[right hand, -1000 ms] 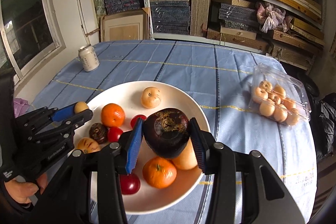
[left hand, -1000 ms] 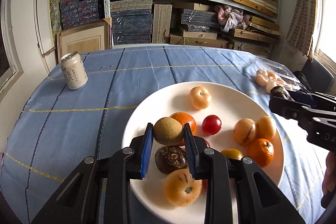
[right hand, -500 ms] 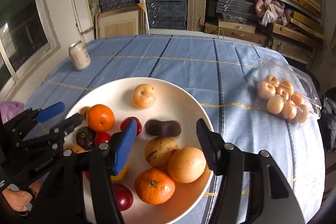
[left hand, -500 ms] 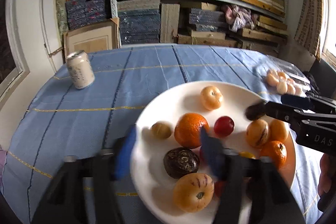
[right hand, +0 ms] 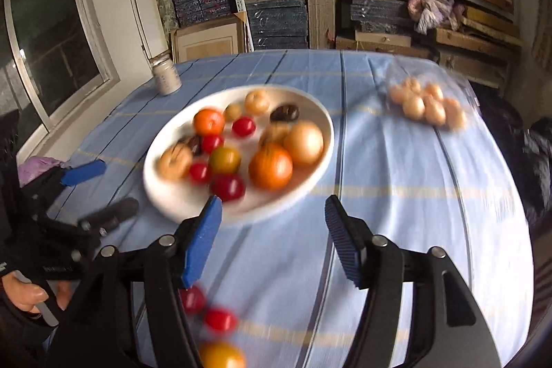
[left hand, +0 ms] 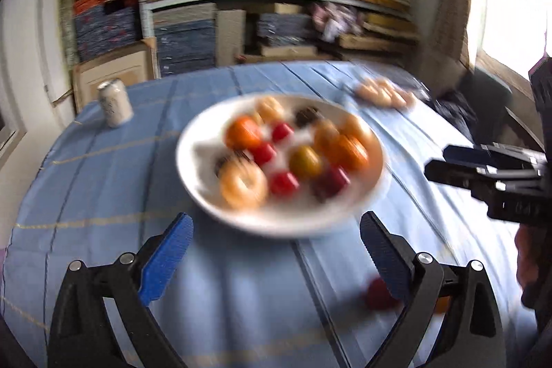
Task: Organize fruits
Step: 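Grasp a large red tomato with the left tool while the right tool grasps an orange fruit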
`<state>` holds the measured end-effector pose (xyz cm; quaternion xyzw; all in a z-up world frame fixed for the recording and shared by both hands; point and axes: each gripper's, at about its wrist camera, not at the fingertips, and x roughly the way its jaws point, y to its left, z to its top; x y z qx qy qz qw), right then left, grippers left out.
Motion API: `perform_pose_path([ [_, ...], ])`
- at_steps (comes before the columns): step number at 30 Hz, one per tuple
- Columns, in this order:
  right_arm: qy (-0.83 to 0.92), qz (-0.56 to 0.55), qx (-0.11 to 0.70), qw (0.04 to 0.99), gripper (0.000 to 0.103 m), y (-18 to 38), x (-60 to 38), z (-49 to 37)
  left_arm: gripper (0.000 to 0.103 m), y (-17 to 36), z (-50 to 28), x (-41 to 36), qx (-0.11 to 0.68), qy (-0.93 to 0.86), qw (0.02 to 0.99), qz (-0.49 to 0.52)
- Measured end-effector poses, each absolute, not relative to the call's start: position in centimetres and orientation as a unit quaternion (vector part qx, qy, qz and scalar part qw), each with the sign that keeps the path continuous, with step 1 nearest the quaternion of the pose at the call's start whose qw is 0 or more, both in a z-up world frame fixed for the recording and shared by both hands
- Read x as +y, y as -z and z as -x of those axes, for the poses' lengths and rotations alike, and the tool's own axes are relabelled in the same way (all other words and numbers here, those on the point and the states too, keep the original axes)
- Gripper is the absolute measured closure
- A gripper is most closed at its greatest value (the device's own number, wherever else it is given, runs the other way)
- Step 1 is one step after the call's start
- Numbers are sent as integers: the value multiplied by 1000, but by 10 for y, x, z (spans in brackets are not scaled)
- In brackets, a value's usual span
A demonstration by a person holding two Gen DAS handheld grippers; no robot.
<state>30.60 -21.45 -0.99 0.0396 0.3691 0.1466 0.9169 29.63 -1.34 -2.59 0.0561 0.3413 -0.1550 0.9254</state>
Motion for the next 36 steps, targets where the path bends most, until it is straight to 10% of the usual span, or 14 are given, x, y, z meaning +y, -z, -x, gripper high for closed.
perform_pose_path([
  [23,-106,-61,308,943,42,33,-247,-240,11,72,-264,-76,361,169,907,-139],
  [25,-106,-58,311,943,42,34,-245,-240,17,77,-271,-75,379,163,900,-140],
  [29,-109,-52,310,943,42,34,-243,-239,63,88,-284,-66,416,146,887,-137],
  [36,-174,-20,351,920,42,40,-219,-237,63,87,-282,-37,420,131,890,-122],
])
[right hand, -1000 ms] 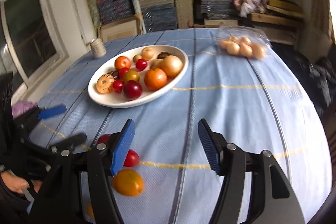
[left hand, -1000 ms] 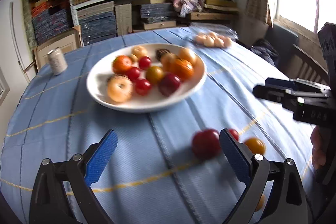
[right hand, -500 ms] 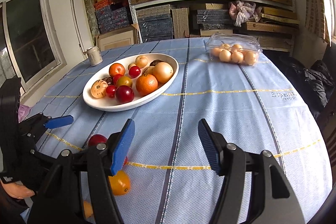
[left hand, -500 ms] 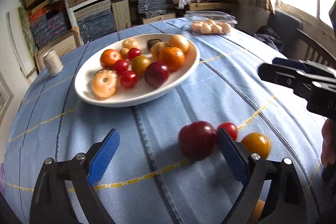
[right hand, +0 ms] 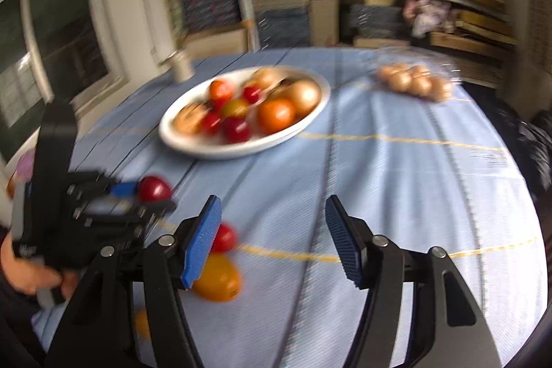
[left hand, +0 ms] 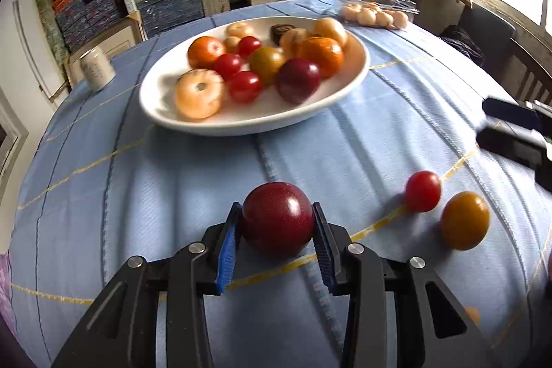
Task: Organize fruits
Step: 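Grasp a large red tomato with the left tool while the right tool grasps an orange fruit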
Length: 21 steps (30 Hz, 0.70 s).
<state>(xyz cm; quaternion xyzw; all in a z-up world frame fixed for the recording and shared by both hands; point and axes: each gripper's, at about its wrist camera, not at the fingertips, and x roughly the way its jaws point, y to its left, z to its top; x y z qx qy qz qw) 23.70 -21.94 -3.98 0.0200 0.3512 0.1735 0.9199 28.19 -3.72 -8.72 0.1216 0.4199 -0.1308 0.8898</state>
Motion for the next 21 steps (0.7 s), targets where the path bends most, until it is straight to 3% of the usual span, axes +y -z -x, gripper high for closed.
perform_pose_path([
  [8,-233,78,382,891,43,56,-175,-221,63,86,-278,-24,418,116,895,-100],
  [9,-232,81,386,889,63,58,-174,-221,63,86,-277,-25,418,116,896,-100],
  [10,-233,87,393,886,67,60,-173,-221,63,86,-277,-25,418,117,895,-102],
  [21,-228,89,393,886,64,60,-177,-223,64,85,-277,-18,420,119,896,-84],
])
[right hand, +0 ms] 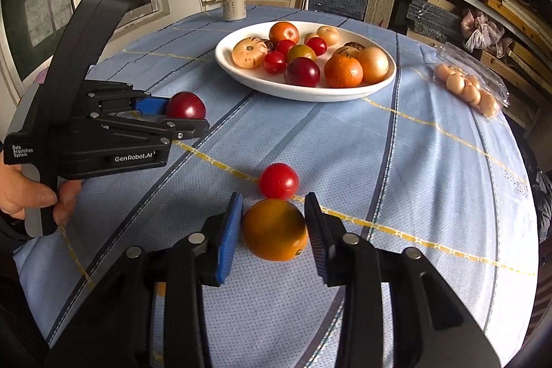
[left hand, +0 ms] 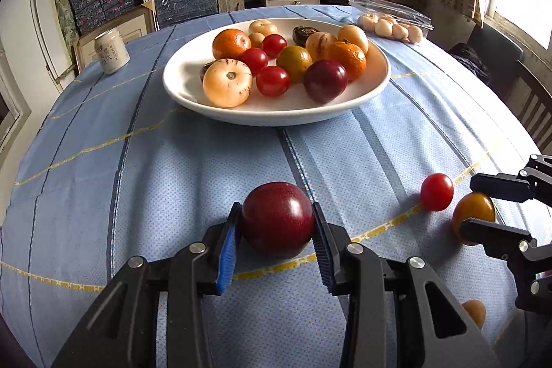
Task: Organize fruits
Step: 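Grasp a large red tomato with the left tool while the right tool grasps an orange fruit, then carry the red tomato and orange fruit onto the white plate and open both tools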
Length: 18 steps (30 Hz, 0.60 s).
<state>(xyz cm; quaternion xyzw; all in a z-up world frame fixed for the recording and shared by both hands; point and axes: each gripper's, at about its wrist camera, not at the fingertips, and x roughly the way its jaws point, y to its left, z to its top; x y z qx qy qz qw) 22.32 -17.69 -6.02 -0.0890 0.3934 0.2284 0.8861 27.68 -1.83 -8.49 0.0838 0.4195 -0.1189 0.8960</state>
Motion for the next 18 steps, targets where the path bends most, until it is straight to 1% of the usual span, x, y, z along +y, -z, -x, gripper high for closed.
perform_pose_path([
  [1,-227,90,394,886,59,61,-177,-223,63,85,-277,-19,419,117,896,-85],
  [5,-222,84,405,883,59,64,-180,-227,63,86,-276,-21,417,115,897,-91],
  [7,-224,83,415,878,64,67,-179,-229,63,86,-277,-19,418,116,897,-85],
  [11,-226,78,417,877,65,68,-179,-228,63,85,-277,-18,417,116,898,-84],
  [18,-232,50,396,887,65,57,-186,-227,63,78,-275,-11,408,118,903,-66],
])
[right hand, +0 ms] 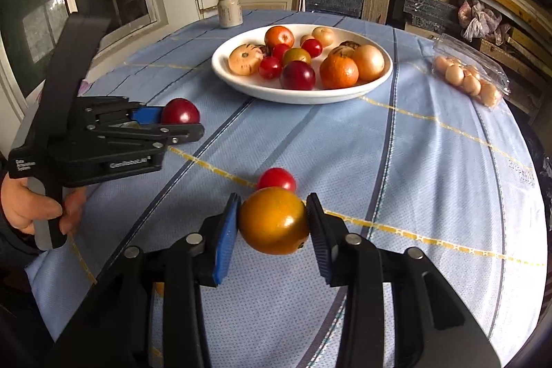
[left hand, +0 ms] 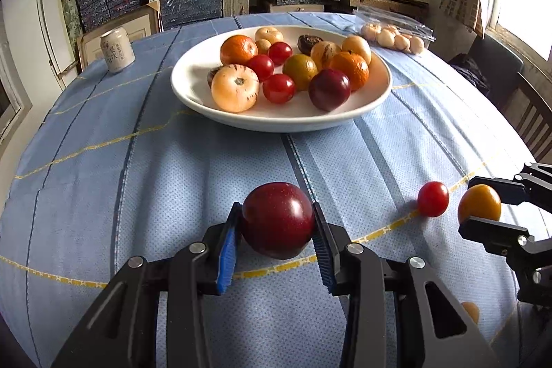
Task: Organize fruits
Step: 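Carry the red tomato and orange fruit onto the white plate and open both tools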
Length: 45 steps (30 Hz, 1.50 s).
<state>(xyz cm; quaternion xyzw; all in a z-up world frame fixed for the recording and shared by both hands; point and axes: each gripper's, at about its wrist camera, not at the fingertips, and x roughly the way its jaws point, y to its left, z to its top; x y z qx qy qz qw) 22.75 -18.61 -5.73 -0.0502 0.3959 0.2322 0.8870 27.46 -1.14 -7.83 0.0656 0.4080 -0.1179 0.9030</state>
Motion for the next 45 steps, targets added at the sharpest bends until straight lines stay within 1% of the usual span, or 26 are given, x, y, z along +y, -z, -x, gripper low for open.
perform_pose_path([
  [15,-233,27,383,894,65,51,-192,-227,63,66,-262,-8,396,116,909,-54],
  [26,-222,-28,387,895,65,41,-206,-234,63,46,-254,4,379,113,917,-45],
  [32,-209,-43,382,899,65,25,-211,-237,63,34,-260,9,371,114,921,-37],
  [38,-200,-31,364,909,65,-6,-213,-247,63,19,-275,4,357,118,926,-38],
  [45,-196,-24,347,917,65,-41,-216,-285,63,6,-313,-5,345,115,930,-48],
])
